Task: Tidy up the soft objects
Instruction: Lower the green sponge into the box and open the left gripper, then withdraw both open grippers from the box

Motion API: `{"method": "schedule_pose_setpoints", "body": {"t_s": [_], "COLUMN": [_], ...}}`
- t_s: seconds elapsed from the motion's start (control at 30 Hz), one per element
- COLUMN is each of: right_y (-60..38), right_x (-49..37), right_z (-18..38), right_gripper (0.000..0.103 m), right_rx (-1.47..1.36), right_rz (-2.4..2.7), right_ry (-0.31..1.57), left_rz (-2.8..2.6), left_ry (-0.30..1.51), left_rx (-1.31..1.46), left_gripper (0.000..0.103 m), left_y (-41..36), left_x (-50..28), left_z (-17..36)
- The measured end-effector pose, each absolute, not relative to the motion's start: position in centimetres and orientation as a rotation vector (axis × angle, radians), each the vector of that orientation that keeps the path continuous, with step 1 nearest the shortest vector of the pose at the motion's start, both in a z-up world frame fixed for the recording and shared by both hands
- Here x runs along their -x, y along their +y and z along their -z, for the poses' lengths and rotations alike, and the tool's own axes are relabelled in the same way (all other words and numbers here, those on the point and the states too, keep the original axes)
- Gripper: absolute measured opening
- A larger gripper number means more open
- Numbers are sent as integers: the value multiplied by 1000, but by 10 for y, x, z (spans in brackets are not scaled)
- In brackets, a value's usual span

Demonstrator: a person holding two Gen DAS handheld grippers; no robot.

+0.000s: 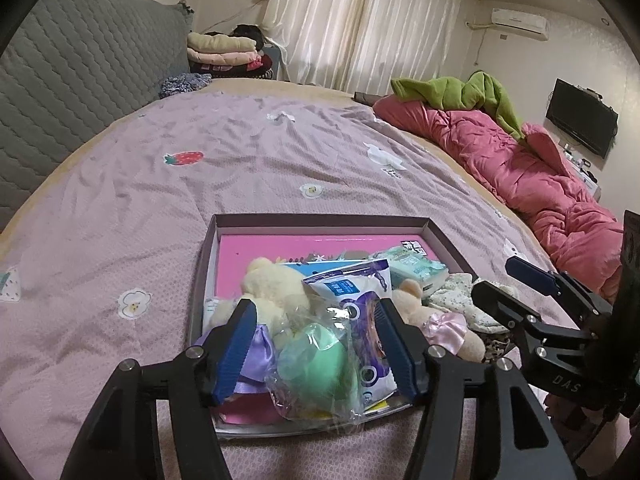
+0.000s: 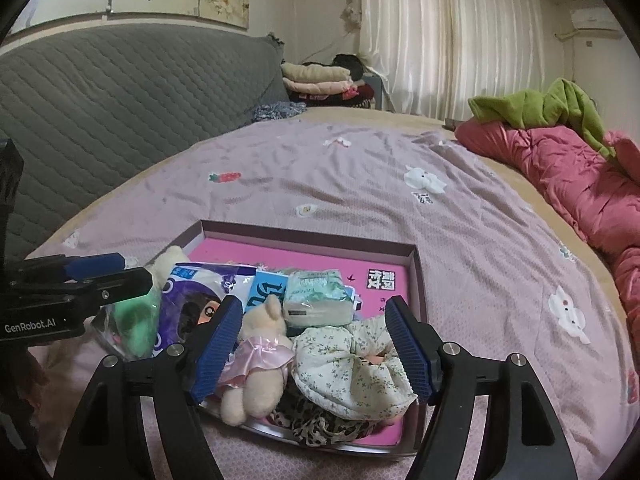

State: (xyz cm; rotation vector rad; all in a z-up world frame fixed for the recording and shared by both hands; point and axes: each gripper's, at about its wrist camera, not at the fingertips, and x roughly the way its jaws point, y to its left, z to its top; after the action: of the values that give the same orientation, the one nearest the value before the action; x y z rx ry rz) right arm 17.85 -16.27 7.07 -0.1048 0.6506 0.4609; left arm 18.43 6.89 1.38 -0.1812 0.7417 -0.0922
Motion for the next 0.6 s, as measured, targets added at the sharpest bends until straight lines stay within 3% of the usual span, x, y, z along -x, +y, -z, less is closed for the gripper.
{"method": "schedule_pose_setpoints", "body": {"t_s": [0.4,0.6], "right_y": [-159,-160], "right_x": [-153,-129], "right_z": [-67,-61], "right_gripper": [76,76], "right_rx": [135,146], "right_rz": [-466,-464], "right_ry": [650,676], "left_rz": [62,50], "left_ry": [771,790], "left_rx": [119,132], "left_gripper": [62,71], "left_y": [50,38], "left_x": [-165,-145], "left_z": [-5,1]}}
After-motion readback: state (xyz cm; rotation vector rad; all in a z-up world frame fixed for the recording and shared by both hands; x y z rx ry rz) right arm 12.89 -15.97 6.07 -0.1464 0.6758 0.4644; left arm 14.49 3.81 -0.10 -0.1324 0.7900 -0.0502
